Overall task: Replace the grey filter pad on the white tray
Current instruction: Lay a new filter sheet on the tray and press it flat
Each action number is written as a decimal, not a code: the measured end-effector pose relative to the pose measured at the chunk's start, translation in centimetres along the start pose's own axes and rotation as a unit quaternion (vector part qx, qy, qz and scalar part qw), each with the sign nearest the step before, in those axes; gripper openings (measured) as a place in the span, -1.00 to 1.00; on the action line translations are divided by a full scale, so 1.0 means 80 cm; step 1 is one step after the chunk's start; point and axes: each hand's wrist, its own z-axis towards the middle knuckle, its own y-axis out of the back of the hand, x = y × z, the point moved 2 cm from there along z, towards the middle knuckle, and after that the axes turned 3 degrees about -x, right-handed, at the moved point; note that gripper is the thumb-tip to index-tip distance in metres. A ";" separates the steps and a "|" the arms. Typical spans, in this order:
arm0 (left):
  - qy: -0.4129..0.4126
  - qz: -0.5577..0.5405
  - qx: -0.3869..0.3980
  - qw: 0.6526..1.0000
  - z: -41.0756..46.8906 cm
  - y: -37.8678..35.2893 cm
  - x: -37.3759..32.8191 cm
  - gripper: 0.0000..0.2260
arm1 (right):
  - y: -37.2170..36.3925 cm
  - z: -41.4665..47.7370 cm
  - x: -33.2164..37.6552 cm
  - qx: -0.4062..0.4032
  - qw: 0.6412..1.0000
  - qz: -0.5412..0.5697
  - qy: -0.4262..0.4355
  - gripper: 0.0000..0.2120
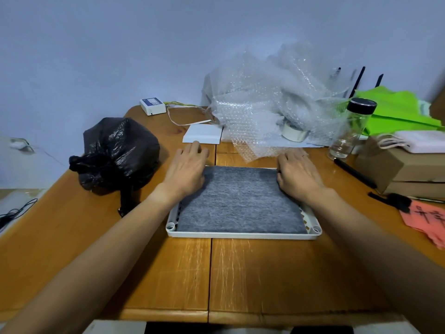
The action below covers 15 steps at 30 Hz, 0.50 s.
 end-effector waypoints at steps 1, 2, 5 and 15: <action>-0.026 -0.011 -0.017 0.999 -0.003 0.000 -0.004 -0.64 | 0.006 -0.002 0.010 -0.001 0.999 0.042 0.014 -0.88; -0.059 -0.029 -0.029 0.997 -0.008 0.000 -0.010 -0.70 | 0.011 -0.005 0.023 0.004 0.996 0.084 0.034 -0.88; -0.124 -0.093 -0.017 0.988 -0.025 -0.008 -0.027 -0.79 | 0.014 -0.013 0.075 0.066 0.976 0.182 0.105 -0.72; -0.028 -0.014 0.082 0.996 -0.060 -0.021 -0.022 -0.43 | -0.018 -0.042 0.064 0.281 0.948 0.148 0.037 -0.21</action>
